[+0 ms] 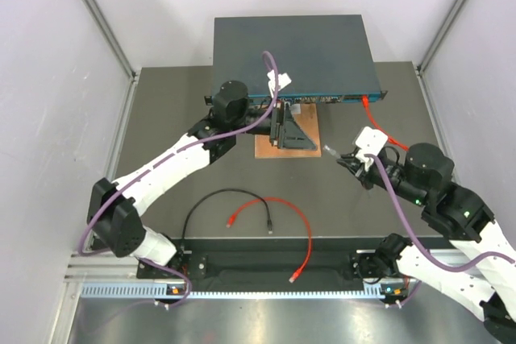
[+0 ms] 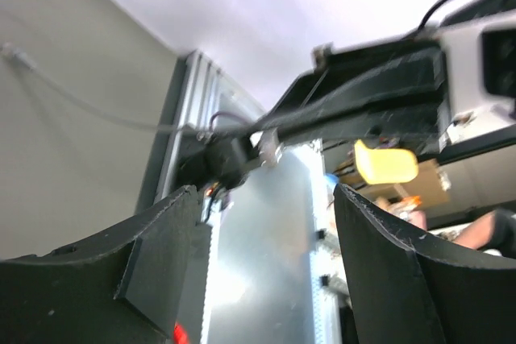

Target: Insert the plug into the switch port

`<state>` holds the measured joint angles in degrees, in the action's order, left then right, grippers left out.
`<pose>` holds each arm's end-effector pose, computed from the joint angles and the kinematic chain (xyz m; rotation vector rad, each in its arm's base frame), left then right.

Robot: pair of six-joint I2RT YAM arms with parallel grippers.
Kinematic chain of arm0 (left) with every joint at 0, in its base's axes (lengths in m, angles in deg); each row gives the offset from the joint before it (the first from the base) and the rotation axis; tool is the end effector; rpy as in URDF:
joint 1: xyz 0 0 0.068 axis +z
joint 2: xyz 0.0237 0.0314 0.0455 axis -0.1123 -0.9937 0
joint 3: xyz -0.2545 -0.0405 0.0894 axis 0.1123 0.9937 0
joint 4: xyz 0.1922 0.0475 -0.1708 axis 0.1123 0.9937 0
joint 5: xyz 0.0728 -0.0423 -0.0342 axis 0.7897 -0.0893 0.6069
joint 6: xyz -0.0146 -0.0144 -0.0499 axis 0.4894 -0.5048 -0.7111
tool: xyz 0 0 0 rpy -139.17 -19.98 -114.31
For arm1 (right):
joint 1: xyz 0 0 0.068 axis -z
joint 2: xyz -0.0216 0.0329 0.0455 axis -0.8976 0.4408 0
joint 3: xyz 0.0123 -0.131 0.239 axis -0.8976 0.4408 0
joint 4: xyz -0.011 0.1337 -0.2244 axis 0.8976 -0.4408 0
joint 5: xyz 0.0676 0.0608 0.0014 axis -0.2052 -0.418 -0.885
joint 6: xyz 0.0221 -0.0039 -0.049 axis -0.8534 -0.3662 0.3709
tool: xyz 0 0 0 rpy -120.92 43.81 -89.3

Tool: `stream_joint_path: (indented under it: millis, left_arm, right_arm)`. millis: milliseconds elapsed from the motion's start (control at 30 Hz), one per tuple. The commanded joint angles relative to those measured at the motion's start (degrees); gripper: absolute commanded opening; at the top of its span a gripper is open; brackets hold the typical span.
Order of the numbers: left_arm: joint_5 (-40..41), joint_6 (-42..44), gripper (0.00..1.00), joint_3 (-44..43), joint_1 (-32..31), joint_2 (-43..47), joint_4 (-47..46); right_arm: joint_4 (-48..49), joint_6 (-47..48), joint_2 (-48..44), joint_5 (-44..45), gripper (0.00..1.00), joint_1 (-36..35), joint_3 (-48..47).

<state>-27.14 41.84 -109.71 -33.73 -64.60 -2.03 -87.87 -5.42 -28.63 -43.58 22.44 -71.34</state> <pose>0.2419 -0.2419 0.3781 0.7367 1.8882 -1.8278 0.0825 0.0780 0.3924 -0.9986 1.5681 0.3782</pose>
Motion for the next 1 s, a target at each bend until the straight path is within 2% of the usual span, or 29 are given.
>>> stream_joint_path:
  millis: [0, 233, 467, 600, 633, 700, 733, 767, 833, 867, 933, 967]
  left_arm:
    - [1.72, -11.7, 0.73, 0.62, -0.33, -2.34, -15.74]
    - [2.34, -12.5, 0.69, -1.32, -2.79, -5.77, -17.69]
    - [3.4, -11.18, 0.55, -3.77, -3.58, -8.59, -14.35]
    - [3.22, -12.58, 0.32, -4.22, -3.59, -9.55, -17.15]
    - [3.05, -13.11, 0.18, -4.13, -3.59, -9.64, -17.77]
    - [2.52, -13.81, 0.05, -3.7, -3.5, -9.56, -20.66]
    - [2.26, -14.34, 0.0, -3.26, -3.5, -9.55, -21.46]
    - [1.47, -14.34, 0.0, -3.34, -3.41, -9.64, -21.9]
    - [-0.28, -13.65, 0.0, -4.39, -3.15, -10.52, -21.2]
    - [-1.25, -13.21, 0.0, -4.75, -3.06, -10.87, -20.77]
    - [-6.42, -10.59, 0.0, -4.92, -2.88, -11.4, -19.8]
    - [-6.45, -9.17, 0.0, -5.1, -2.88, -11.49, -19.19]
  right_arm:
    - [4.22, -2.22, -0.11, 1.89, 0.0, 0.63, 0.88]
    - [6.06, -2.22, -0.1, 2.15, 0.0, 0.71, 1.58]
    - [6.95, -1.96, -0.02, 2.68, 0.0, 0.71, 2.11]
    - [7.12, -1.52, 0.16, 3.47, 0.0, 0.71, 2.38]
    - [7.12, -1.43, 0.16, 3.47, 0.0, 0.71, 2.46]
    - [6.95, -1.25, 0.42, 3.03, 0.0, 0.71, 2.46]
    - [6.25, -1.34, 0.34, 2.51, 0.02, 0.63, 2.2]
    - [5.55, -1.43, 0.51, 0.5, 0.19, 0.71, 1.94]
    - [3.53, -2.22, 0.95, -2.49, 0.31, 0.98, 0.89]
    - [1.52, -2.57, 1.38, -6.16, 0.35, 1.15, 0.62]
    - [-1.56, -3.71, 2.0, -11.09, 0.36, 1.42, -0.26]
    - [-2.45, -4.24, 2.09, -12.68, 0.35, 1.59, -0.52]
